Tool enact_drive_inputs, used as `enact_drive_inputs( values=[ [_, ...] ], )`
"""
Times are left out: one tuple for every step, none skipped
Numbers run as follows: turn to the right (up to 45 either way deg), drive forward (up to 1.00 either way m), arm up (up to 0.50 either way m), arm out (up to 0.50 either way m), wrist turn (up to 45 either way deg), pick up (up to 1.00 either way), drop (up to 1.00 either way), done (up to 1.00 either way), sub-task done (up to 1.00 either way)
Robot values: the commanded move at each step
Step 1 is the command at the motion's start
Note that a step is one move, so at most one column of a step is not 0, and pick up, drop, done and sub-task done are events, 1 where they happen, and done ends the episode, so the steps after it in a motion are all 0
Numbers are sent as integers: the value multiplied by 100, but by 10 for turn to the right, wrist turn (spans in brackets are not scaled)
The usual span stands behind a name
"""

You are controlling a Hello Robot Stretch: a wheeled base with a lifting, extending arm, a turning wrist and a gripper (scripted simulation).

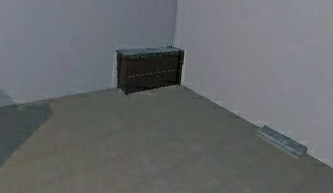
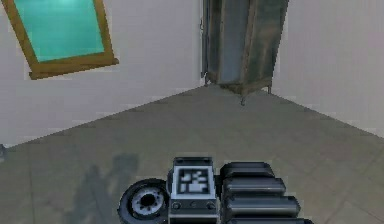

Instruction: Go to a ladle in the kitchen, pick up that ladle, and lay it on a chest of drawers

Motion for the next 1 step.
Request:
enact_drive_inputs(
  values=[
    [30,0,0,0,0,0,0,0,0]
  ],
)
